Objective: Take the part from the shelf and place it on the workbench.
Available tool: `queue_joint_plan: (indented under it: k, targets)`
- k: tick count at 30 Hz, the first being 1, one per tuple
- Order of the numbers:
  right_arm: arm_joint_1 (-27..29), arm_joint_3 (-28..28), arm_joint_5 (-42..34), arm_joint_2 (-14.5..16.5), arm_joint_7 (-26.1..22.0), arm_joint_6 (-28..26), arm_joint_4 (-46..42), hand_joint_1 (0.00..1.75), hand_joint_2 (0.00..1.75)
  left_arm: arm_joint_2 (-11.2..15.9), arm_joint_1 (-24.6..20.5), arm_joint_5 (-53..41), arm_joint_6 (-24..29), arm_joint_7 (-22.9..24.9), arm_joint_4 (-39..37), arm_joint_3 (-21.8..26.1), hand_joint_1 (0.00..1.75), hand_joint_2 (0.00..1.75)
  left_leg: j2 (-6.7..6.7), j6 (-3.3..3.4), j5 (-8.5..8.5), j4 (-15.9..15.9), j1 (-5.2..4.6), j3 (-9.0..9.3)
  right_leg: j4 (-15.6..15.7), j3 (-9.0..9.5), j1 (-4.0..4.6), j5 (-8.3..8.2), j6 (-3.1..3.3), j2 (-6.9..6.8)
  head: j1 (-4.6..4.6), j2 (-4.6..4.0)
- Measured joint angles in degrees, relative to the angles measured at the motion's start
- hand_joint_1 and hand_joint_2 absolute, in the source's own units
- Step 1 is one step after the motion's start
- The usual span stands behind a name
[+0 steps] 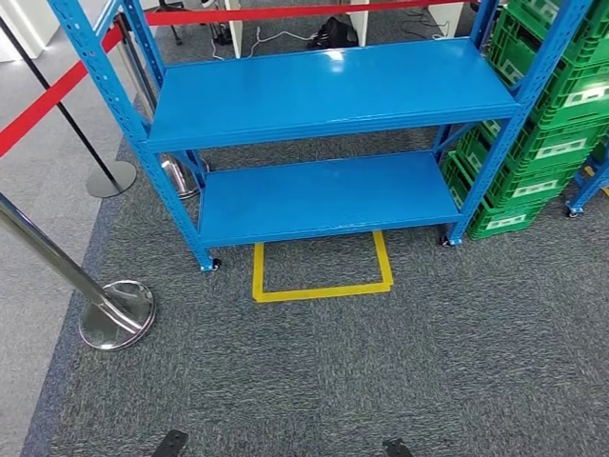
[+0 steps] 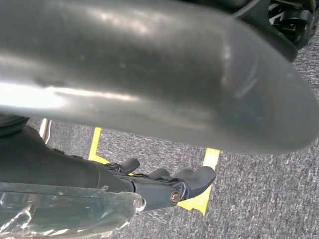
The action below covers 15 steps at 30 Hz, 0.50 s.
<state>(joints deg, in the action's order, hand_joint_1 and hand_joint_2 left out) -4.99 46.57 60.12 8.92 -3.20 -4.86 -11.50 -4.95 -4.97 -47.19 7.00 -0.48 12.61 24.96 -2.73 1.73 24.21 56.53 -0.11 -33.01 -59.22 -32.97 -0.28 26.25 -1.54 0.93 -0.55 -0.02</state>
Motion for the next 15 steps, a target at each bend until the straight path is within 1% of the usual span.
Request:
queue_joint_plan:
  k: [1, 2, 3, 4, 5, 6, 8, 12, 15]
  targets:
    - [0.0, 0.0, 0.0, 0.0, 0.0, 0.0, 0.0, 0.0, 0.0, 0.0, 0.0, -0.3, 0.1, 0.5, 0.0, 0.0, 0.0, 1.75, 0.0, -0.52, -0.06, -0.1, 0.07, 0.02, 0.0, -0.03, 0.08, 0.01, 0.12, -0.02, -0.01, 0.0]
    - [0.0, 0.0, 0.1, 0.0, 0.0, 0.0, 0.0, 0.0, 0.0, 0.0, 0.0, -0.6, 0.2, 1.0, 0.0, 0.0, 0.0, 1.75, 0.0, -1.37, -0.1, -0.3, 0.18, 0.05, 0.0, -0.07, 0.15, 0.01, 0.23, -0.03, -0.02, 0.0]
    - [-0.1, 0.1, 0.1, 0.0, 0.0, 0.0, 0.0, 0.0, 0.44, 0.0, 0.0, -0.8, 0.2, 1.3, 0.0, 0.0, 0.0, 1.75, 0.0, -2.36, -0.14, -0.4, 0.3, 0.07, -0.1, -0.13, 0.22, 0.0, 0.34, -0.04, -0.02, 0.0]
    - [-0.1, 0.1, 0.1, 0.0, 0.0, 0.0, 0.0, 0.0, 0.87, 0.0, 0.0, -0.9, 0.2, 1.4, 0.0, 0.0, 0.0, 1.75, 0.0, -3.2, -0.16, -0.5, 0.4, 0.08, -0.1, -0.17, 0.27, 0.0, 0.43, -0.05, -0.03, 0.0]
    - [-0.1, 0.1, 0.1, 0.0, 0.0, 0.0, 0.0, 0.0, 1.31, 0.0, 0.0, -0.9, 0.2, 1.5, 0.0, 0.0, 0.0, 1.31, 0.0, -3.74, -0.16, -0.5, 0.46, 0.07, -0.1, -0.2, 0.3, -0.01, 0.48, -0.05, -0.04, 0.0]
    - [-0.1, 0.1, 0.1, 0.0, 0.0, 0.0, 0.0, 0.0, 1.75, -0.1, 0.1, -0.9, 0.2, 1.3, 0.0, 0.0, 0.0, 0.87, 0.0, -3.92, -0.17, -0.5, 0.49, 0.06, -0.1, -0.21, 0.3, -0.02, 0.49, -0.06, -0.04, 0.0]
    - [-0.1, 0.3, 0.0, 0.0, 0.0, -0.2, 0.0, 0.0, 1.75, -0.1, 0.1, -0.7, 0.3, 0.7, 0.0, 0.0, 0.0, 0.0, 0.0, -3.91, -0.17, -0.5, 0.47, 0.03, 0.0, -0.18, 0.27, -0.06, 0.49, -0.06, -0.05, 0.0]
    - [-0.1, 0.4, 1.2, 0.0, -0.1, -0.9, 0.0, 0.0, 0.0, -0.2, 0.1, -0.5, 0.3, -0.4, 0.0, 0.1, 0.0, 0.0, 0.0, -3.8, -0.16, -0.5, 0.34, 0.0, 0.1, -0.13, 0.12, -0.19, 0.34, -0.06, -0.06, 0.0]
    - [-0.1, 0.4, 1.1, 0.0, -0.9, -0.8, 0.0, 0.0, 0.0, -0.2, 0.1, -0.7, 0.4, -0.6, 0.0, 0.3, 0.0, 0.0, 0.0, -3.73, -0.18, -0.5, 0.29, -0.02, 0.2, -0.08, 0.07, -0.27, 0.22, -0.06, -0.07, 0.0]
